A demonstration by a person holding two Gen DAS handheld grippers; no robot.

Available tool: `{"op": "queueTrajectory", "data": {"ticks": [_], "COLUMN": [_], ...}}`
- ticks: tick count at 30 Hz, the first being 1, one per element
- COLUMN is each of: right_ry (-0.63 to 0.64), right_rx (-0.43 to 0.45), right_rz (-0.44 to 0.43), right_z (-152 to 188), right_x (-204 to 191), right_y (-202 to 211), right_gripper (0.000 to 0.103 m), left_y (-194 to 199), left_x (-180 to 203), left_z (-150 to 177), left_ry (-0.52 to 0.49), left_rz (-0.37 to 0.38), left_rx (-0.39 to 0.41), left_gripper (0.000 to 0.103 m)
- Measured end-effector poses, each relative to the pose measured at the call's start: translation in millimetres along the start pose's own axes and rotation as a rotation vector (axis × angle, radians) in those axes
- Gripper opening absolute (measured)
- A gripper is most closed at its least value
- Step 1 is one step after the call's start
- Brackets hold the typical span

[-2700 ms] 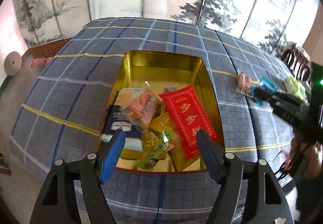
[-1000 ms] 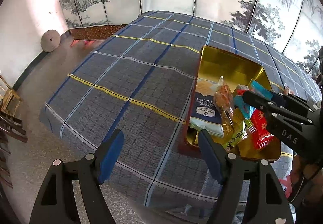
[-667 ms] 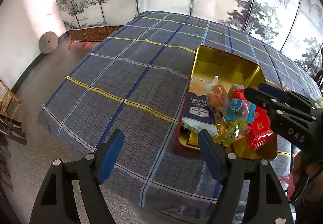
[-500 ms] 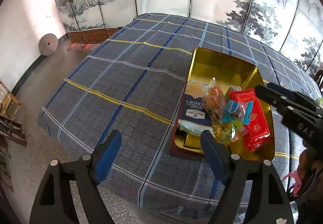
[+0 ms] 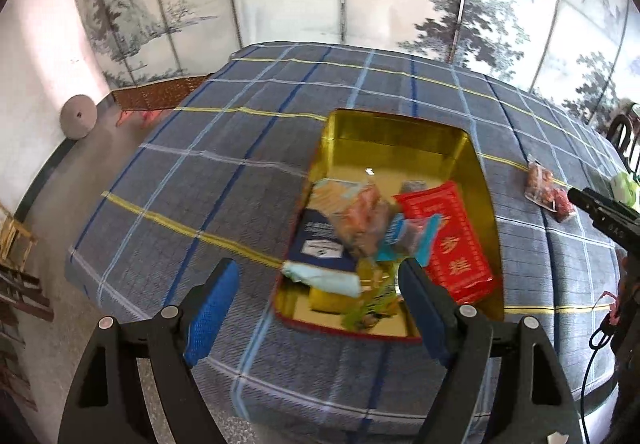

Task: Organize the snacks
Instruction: 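Grasp the pink wrapped candy box on the table with the right gripper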

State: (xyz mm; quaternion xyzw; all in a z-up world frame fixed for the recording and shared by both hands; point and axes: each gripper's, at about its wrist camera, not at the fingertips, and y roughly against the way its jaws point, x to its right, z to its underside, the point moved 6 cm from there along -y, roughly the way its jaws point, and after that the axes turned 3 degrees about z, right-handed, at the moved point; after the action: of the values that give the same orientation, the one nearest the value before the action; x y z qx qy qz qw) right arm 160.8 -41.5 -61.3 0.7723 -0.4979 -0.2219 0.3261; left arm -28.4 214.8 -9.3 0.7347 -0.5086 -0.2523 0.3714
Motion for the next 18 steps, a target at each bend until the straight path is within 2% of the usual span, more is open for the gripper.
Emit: {"op": "queueTrajectory", "data": {"ticks": [2,7,18], "right_ry": [-0.023,-0.038,-0.031], "right_rx": [-0.030,-0.065,-0.090], "right_rz": [0.024,0.042,0.033], "right_z": [10,18,16], "right_x": [19,37,38], "right_y": [-7,-26,-59], "right_gripper": [0.048,0.048,0.048], "left_y": [-3,-12,-23], "left_x": [9,36,78], "left_z": [-2,-5,-15], "left_ry": [-0.009,-0.057,-0.137], "left_rz": [0.012,0.030,0.048], "left_rx": [-0.006,-0.022,-0.039], "left_gripper": [0.079,0.079,0.079]}}
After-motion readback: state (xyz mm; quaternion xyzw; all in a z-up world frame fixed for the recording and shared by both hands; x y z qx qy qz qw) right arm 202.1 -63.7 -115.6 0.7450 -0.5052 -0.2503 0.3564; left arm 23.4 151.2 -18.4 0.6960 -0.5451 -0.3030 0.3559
